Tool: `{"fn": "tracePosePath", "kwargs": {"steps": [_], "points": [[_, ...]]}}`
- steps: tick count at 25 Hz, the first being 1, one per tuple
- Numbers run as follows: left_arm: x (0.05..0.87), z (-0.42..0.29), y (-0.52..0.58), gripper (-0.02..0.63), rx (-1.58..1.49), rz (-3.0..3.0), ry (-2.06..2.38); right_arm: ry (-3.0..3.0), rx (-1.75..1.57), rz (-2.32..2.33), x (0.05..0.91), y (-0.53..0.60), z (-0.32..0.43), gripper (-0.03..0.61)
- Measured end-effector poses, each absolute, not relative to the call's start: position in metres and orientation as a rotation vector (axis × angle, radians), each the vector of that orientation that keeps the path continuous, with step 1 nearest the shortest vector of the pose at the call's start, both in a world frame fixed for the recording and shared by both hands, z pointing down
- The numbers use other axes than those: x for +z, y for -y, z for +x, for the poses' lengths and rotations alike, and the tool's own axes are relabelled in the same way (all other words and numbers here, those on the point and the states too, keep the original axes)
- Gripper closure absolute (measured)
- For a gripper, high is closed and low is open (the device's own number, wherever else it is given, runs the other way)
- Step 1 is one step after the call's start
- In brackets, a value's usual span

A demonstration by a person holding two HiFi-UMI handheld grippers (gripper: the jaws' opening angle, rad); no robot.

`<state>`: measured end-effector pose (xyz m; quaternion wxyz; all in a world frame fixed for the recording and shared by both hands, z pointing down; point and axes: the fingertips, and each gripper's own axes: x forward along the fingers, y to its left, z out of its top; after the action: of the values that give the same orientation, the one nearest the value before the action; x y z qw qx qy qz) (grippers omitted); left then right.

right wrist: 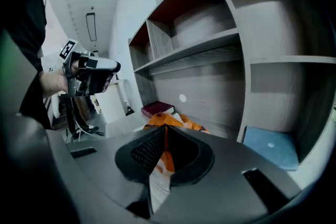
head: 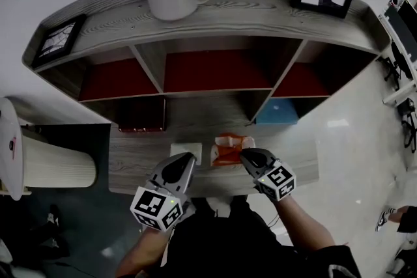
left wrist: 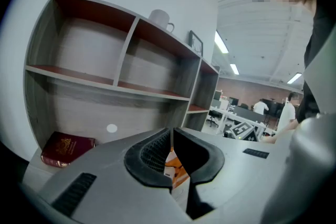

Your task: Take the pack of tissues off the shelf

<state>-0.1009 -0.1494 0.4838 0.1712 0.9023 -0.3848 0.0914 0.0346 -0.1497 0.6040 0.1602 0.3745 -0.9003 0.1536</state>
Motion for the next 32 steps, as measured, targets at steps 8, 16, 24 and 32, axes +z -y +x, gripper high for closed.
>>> {"fn": "tracePosePath", "kwargs": {"steps": [8, 16, 24, 32], "points": [[0.501, -0.105, 0.14, 0.584, 0.298, 2.501, 1.095, 2.521, 0.513, 1.058, 0.642, 0.154, 0.038, 0.552], [0.498, -0.098, 0.137, 0.584, 0.297, 2.512, 1.083, 2.443, 0.582, 1.005, 0.676, 0.157, 0.043, 0.551], [0.479, -0.1, 0.141, 0.584, 0.246, 2.541, 1.108, 2.377, 0.721, 0.915, 0.685, 0.149, 0.044, 0.548], [0.461, -0.111, 0.14, 0.584, 0.19, 2.551, 1.153, 2.526, 0.655, 0.969, 0.604, 0.156, 0.039, 0.542]]}}
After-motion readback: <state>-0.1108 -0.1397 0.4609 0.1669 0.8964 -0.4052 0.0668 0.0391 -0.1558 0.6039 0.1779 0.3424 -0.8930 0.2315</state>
